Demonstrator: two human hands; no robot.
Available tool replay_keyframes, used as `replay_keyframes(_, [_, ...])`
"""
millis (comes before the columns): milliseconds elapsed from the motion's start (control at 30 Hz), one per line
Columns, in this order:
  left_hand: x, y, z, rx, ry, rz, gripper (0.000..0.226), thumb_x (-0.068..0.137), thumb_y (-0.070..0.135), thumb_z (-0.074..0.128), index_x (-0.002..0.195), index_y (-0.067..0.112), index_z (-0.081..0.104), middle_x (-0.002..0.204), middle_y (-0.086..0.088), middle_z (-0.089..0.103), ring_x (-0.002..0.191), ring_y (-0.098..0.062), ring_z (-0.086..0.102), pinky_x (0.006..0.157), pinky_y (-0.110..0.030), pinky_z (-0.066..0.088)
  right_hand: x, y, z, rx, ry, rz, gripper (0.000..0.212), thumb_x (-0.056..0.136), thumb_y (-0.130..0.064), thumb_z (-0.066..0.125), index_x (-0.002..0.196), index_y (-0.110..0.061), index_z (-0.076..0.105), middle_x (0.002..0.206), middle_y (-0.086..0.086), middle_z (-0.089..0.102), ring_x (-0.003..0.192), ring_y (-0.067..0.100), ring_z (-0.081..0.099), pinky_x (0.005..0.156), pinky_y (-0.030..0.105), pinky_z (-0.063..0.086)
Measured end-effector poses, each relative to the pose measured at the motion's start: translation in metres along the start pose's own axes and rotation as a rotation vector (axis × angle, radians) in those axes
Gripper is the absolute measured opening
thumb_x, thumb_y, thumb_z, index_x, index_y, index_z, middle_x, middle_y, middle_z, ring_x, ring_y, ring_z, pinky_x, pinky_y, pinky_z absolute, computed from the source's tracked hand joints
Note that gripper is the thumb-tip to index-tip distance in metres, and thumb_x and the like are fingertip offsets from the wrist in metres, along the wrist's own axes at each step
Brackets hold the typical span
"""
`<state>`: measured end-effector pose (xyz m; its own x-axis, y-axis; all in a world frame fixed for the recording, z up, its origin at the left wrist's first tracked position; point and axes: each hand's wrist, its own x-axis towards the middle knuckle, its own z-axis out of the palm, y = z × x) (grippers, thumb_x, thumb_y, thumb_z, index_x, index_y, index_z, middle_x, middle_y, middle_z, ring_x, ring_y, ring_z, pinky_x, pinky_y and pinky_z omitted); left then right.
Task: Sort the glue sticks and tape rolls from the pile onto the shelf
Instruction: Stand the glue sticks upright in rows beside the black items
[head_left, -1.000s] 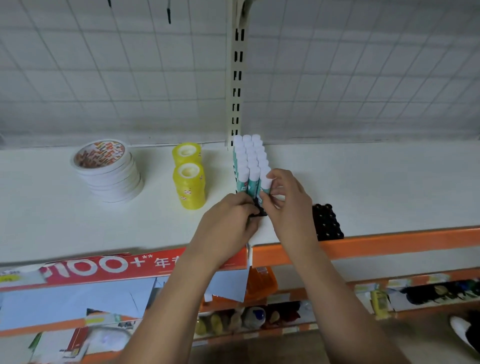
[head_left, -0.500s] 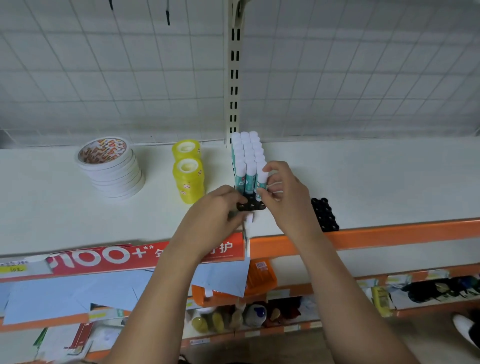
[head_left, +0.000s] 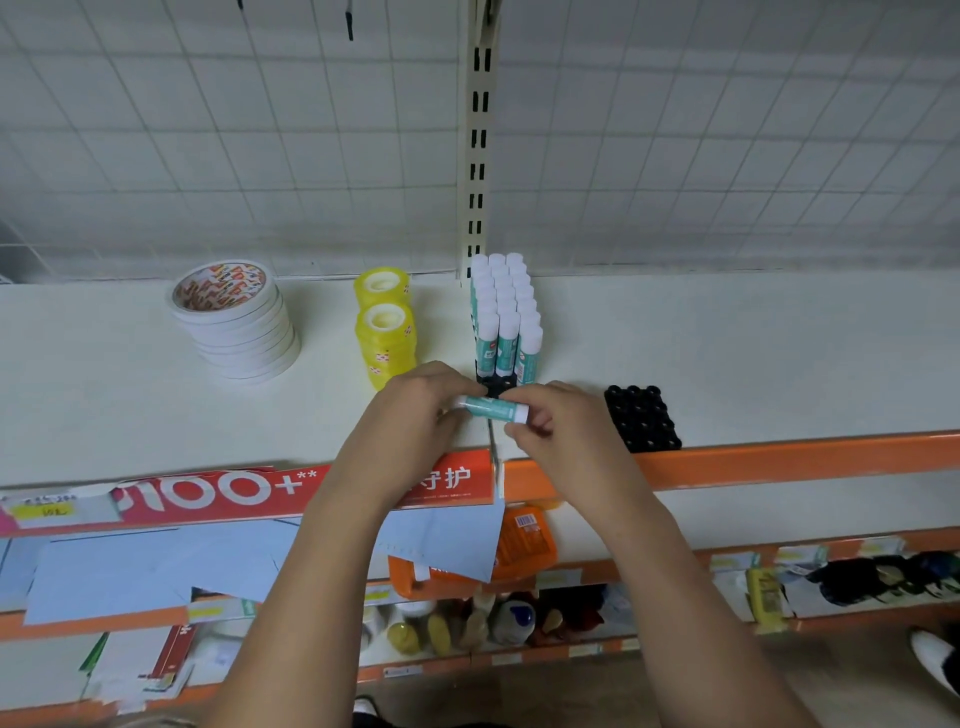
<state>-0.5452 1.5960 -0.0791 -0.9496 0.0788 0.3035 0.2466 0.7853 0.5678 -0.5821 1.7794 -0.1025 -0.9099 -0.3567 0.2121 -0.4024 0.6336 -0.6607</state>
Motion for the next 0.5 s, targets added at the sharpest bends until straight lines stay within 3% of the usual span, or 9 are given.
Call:
replay_keyframes(133, [0.003, 0.004, 0.001, -0.048, 0.149, -0.066, 0.035, 0.084, 0.014, 0.073, 0.118, 0.016, 0.066, 0.108, 0.002, 0.064, 0.087, -0.011, 0.061, 0.079, -0.024, 0.053, 0.0, 0.001, -0.004, 0.031, 0.051, 0.036, 0.032, 0.087, -0.02, 0.071, 0.118, -0.027, 0.069, 0.092, -0.013, 0.064, 0.079, -0.01, 0.056, 0.069, 0.002, 0.042])
replay_keyframes(267, [0.007, 0.007, 0.001, -0.104, 0.267, -0.161, 0.019, 0.08, 0.023, 0.078, 0.097, 0.018, 0.071, 0.082, 0.013, 0.066, 0.074, -0.002, 0.062, 0.066, -0.01, 0.046, 0.001, 0.001, -0.005, 0.05, 0.054, 0.043, 0.031, 0.087, -0.023, 0.071, 0.117, -0.027, 0.068, 0.09, -0.013, 0.065, 0.079, -0.005, 0.058, 0.069, 0.01, 0.045])
replay_keyframes(367, [0.011, 0.012, 0.0, -0.195, 0.341, -0.171, 0.016, 0.079, 0.023, 0.079, 0.094, 0.019, 0.074, 0.081, 0.018, 0.065, 0.078, 0.007, 0.061, 0.066, -0.002, 0.041, 0.004, 0.003, -0.004, 0.015, 0.041, 0.041, 0.036, 0.086, -0.023, 0.071, 0.121, -0.025, 0.066, 0.099, -0.01, 0.064, 0.079, -0.003, 0.055, 0.074, 0.012, 0.046])
replay_keyframes(500, [0.023, 0.017, -0.002, -0.16, 0.409, -0.121, 0.016, 0.081, 0.018, 0.077, 0.096, 0.017, 0.074, 0.09, 0.01, 0.068, 0.074, 0.005, 0.062, 0.07, -0.002, 0.042, 0.01, 0.009, -0.003, -0.053, 0.081, 0.051, 0.028, 0.088, -0.016, 0.069, 0.115, -0.019, 0.068, 0.105, -0.008, 0.058, 0.079, -0.004, 0.05, 0.071, -0.001, 0.036])
